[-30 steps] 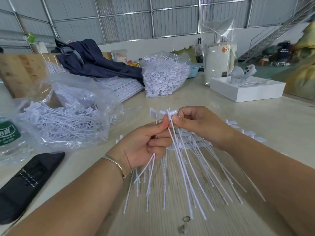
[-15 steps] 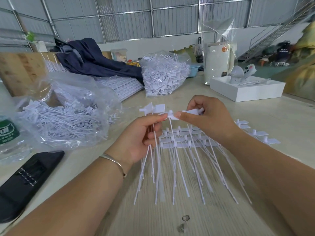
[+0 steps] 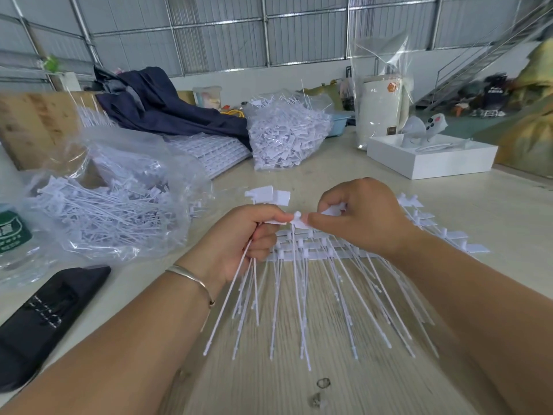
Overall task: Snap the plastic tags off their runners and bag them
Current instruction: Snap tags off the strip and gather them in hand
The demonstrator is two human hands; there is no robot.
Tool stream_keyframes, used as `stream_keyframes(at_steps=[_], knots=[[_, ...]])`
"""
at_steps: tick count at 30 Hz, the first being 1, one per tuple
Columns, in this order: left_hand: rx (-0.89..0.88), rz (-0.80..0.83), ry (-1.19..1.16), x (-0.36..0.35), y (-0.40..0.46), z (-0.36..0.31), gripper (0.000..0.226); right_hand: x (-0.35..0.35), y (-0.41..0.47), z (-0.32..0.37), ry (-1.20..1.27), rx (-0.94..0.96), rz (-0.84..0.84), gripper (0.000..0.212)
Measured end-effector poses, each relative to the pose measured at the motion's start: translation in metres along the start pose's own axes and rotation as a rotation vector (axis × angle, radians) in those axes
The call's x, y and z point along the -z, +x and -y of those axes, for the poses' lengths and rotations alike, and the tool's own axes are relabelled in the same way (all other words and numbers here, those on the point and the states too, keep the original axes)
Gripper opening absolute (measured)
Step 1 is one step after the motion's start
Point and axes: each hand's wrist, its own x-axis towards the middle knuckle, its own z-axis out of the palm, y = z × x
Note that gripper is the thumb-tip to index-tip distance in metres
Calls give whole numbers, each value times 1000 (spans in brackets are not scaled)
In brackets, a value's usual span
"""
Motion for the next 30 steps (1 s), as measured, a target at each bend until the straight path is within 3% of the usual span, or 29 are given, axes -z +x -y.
stream_keyframes(at_steps=[6,11,17,23,30], knots=[[46,-25,165,1,1,0,46,-4,-2,0,-88,136,48,38],[19,-110,423,2,1,9,31,3,2,-9,-111,83,-3,35],[14,-129,166,8,7,10,37,5,2,-21,-17,-20,-43,45],[110,-123,-73,8,7,7,36,4,3,-14,56,-8,43,45],[154,7,-142,5,4,4,45,0,2,-8,-151,94,178,51]])
